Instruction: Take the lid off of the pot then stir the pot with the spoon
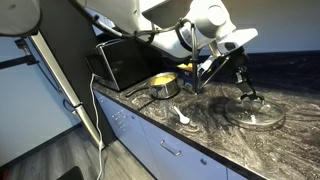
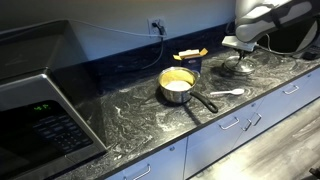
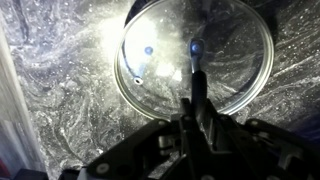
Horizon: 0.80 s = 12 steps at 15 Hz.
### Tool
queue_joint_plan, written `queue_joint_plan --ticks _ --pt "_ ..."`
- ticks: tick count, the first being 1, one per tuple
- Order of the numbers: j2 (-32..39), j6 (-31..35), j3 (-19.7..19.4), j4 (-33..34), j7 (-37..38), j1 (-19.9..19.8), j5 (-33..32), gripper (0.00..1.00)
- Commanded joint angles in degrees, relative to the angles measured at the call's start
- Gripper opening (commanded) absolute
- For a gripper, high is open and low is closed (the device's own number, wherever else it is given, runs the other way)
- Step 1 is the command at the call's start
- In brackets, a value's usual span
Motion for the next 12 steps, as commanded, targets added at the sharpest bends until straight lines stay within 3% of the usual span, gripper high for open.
queue_joint_plan --ticks 1,4,6,12 --pt "1.63 -2.84 -0.64 3.37 1.15 0.40 1.09 0.04" --pt "2.34 -3.45 -0.57 4.01 1.09 0.33 1.45 0.04" --pt "2.58 -3.97 -0.53 4.38 1.09 0.31 1.60 0.40" --pt "-0.94 -5.65 -1.03 2.10 1.42 1.22 0.83 0.83"
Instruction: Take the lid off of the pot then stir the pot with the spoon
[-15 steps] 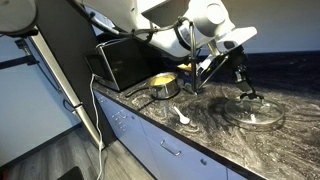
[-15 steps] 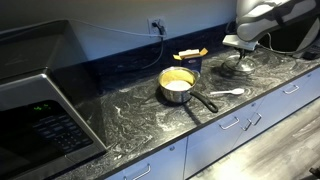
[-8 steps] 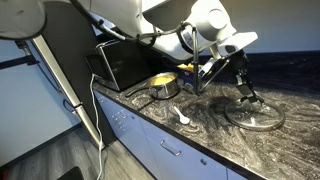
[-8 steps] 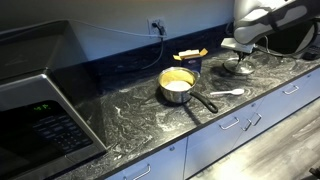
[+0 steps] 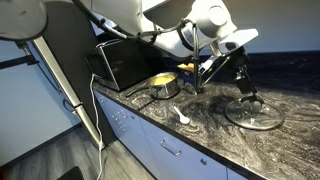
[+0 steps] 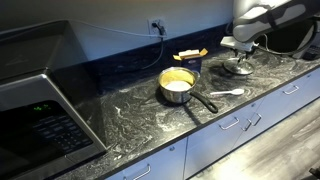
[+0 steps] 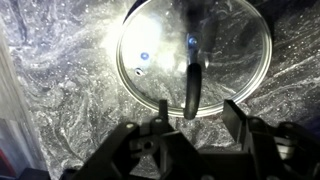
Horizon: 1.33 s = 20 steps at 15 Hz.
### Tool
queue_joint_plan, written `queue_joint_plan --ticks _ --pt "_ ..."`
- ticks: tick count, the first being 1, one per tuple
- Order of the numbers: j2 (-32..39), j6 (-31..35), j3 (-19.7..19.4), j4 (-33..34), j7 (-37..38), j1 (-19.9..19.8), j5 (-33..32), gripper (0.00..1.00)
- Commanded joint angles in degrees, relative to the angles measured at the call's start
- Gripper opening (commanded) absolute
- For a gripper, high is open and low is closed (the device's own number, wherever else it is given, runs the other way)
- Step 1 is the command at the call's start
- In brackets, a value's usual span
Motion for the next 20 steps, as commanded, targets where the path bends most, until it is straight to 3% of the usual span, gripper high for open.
queue_joint_plan --ticks 1,3,10,18,19,20 --pt "-3.81 -4.60 -1.34 -1.63 1.66 1.70 -0.11 0.91" --pt "-7.07 -9.12 -1.72 -3.64 2.66 2.62 -0.26 1.00" --pt "-19.84 -22.59 1.96 -11.23 9.89 3.28 1.30 1.00" --pt "-29.39 -21.67 7.55 -24.32 20.24 2.66 9.44 1.00" --pt "-25.59 -23.53 7.51 -19.26 18.26 1.90 8.14 1.00" --pt "-26.29 -23.45 7.97 -20.50 19.08 1.97 8.21 1.00"
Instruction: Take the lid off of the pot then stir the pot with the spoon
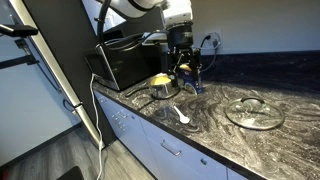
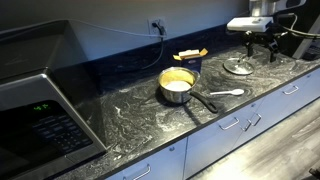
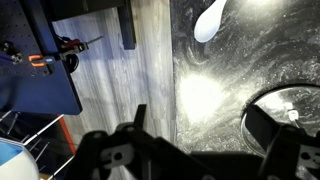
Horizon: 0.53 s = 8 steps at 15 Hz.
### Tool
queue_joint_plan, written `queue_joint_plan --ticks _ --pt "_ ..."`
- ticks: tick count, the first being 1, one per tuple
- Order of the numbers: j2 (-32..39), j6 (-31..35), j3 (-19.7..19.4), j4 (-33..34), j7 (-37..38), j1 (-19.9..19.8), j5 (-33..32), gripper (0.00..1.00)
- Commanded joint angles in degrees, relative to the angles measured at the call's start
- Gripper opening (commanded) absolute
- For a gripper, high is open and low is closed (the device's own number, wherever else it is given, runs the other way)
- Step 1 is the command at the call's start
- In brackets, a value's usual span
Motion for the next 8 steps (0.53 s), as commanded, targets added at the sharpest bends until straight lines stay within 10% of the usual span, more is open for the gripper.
queue_joint_plan --ticks 1,8 --pt "-0.48 -0.15 1.25 -0.56 0.33 -0.89 -0.25 1.00" --pt "-1.79 -0.07 1.66 -2.93 3.37 -0.79 1.34 1.00"
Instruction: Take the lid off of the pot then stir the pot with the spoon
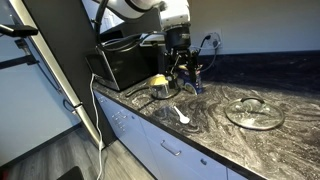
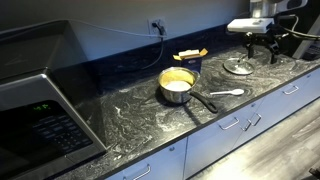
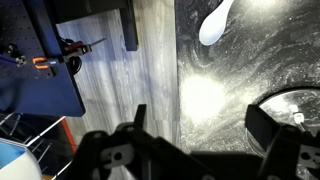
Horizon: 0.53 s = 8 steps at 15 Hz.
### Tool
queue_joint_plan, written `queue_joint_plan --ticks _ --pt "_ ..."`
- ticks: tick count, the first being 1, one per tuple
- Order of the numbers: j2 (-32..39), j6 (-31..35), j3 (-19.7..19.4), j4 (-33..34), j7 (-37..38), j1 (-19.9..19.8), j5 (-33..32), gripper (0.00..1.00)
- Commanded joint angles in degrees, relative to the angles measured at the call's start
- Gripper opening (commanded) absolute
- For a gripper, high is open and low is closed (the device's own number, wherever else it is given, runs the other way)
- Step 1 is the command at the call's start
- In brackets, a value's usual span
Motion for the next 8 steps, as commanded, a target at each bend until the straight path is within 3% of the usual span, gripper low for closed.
queue_joint_plan --ticks 1,5,8 --pt "-1.11 0.30 1.23 -2.23 3.45 -0.55 2.01 1.00" --pt "-1.59 2.86 2.09 -5.74 5.95 -1.10 8.37 1.00" --pt "-1.47 10.29 2.77 -9.54 5.15 -1.46 14.44 1.00"
